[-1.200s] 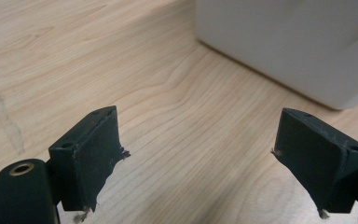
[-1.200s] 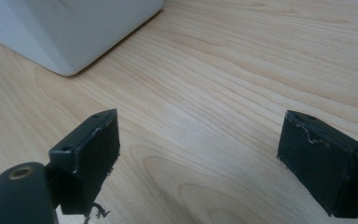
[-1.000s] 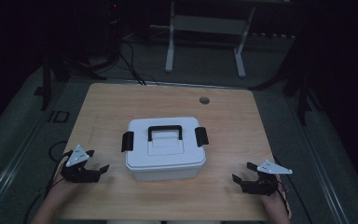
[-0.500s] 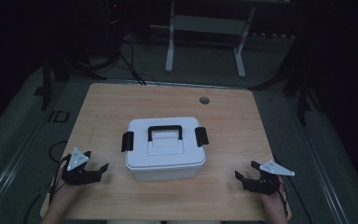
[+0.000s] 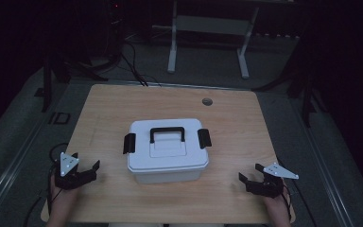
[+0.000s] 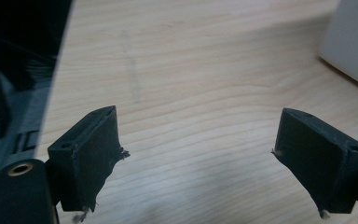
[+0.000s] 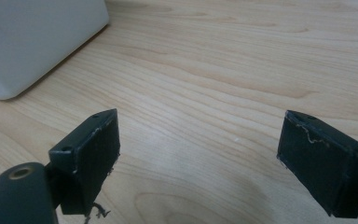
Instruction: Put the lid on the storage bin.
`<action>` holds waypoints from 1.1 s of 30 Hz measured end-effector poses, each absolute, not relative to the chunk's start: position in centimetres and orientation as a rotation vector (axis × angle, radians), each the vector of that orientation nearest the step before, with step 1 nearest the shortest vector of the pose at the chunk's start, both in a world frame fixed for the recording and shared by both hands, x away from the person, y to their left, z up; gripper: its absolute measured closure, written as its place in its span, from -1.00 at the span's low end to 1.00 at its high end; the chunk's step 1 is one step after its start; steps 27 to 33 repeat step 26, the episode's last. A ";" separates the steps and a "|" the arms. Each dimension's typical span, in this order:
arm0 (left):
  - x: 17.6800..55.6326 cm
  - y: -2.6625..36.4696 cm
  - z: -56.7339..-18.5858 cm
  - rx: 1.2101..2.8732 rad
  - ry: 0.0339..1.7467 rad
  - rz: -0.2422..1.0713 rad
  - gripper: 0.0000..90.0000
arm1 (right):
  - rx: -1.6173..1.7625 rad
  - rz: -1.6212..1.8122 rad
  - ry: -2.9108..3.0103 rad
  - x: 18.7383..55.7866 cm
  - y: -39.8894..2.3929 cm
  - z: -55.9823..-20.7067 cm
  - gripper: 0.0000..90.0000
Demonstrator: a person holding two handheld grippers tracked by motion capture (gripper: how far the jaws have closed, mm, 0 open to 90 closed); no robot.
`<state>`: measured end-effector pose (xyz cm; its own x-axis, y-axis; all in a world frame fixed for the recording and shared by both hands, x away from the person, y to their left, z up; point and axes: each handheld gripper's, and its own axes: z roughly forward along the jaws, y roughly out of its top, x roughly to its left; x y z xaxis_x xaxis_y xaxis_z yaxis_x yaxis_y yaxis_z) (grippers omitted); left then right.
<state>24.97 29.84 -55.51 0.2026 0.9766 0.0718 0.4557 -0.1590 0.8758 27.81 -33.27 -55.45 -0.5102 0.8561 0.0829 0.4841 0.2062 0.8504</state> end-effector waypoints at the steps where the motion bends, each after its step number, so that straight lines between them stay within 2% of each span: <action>1: 24.9 29.8 -55.5 1.733 1.361 0.898 -0.69 | 1.242 1.226 2.079 27.8 -33.2 -55.5 -0.72; 9: 24.3 29.5 -55.6 1.722 1.449 1.000 -0.70 | 1.262 1.208 2.064 27.8 -33.2 -55.5 -0.72; 19: 24.2 30.3 -55.7 1.655 1.582 1.039 -0.71 | 1.239 1.151 2.124 28.0 -32.6 -55.5 -0.72; 33: 24.2 30.4 -55.9 1.657 1.581 1.024 -0.71 | 1.248 1.158 2.113 27.9 -32.7 -55.5 -0.72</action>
